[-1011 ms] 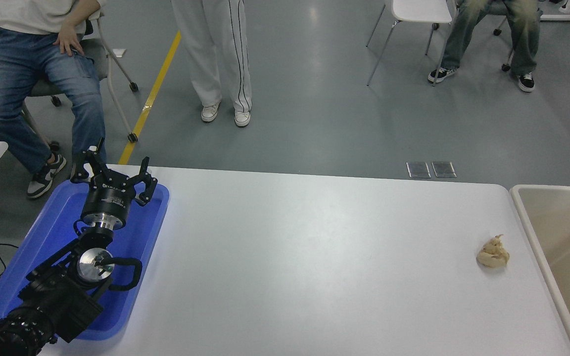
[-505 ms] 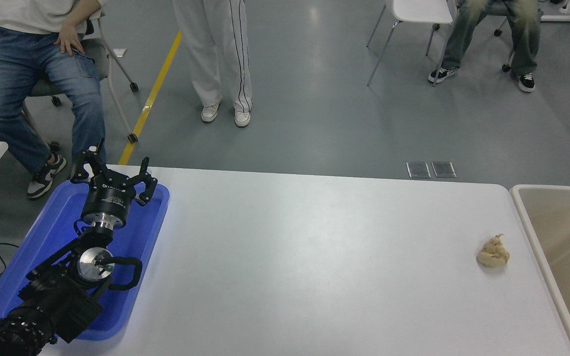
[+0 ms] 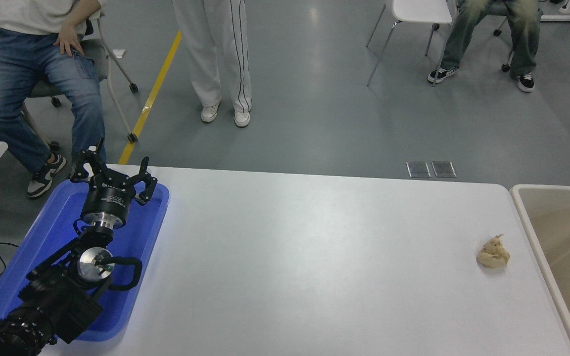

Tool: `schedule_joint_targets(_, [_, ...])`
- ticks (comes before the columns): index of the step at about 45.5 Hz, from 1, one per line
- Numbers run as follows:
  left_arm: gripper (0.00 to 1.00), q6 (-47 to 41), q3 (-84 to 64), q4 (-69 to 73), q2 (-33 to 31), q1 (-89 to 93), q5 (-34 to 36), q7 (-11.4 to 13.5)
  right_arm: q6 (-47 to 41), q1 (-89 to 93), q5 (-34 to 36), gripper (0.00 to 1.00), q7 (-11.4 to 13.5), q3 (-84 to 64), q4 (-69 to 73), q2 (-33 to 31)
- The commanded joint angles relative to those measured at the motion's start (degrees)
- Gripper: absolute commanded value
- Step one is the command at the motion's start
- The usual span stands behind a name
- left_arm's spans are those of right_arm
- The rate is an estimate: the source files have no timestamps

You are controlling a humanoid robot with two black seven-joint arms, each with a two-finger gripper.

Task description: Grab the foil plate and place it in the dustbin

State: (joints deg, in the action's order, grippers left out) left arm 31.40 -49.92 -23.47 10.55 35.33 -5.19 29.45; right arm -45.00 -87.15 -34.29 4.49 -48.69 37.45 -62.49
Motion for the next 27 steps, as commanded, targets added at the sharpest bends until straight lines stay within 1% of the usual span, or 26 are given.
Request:
schedule_joint_targets(1, [1.0, 0.06, 0.0, 0.0, 0.0, 0.0, 0.01, 0.0, 0.0, 20.26, 4.14, 0.0, -0.1, 14.67, -8.35, 5.35])
schedule_joint_targets(7, [1.0, -0.02, 0.0, -0.08, 0.0, 0.0, 0.01, 0.0, 0.0, 28.96, 6.86, 0.0, -0.1, 19.77, -13.36, 9.75])
schedule_joint_targets(12, [1.0, 0.06, 0.0, -0.08, -0.09, 0.0, 0.01, 0.0, 8.51, 34.06, 9.68, 0.0, -0.1, 21.36, -14.07, 11.95])
schedule_joint_targets(16, [1.0, 0.06, 0.0, -0.08, 0.0, 0.0, 0.01, 0.0, 15.8, 35.47, 11.17, 0.0, -0.1, 21.62, -14.07, 12.39])
schedule_joint_targets(23, [1.0, 0.06, 0.0, -0.08, -0.09, 0.0, 0.01, 0.0, 28.11, 39.34, 12.41, 0.0, -0.1, 21.71, -14.24, 15.29])
schedule_joint_targets(27, [1.0, -0.02, 0.0, 0.0, 0.0, 0.0, 0.01, 0.0, 35.23, 41.45, 14.42, 0.0, -0.1, 21.71, -14.16, 16.6])
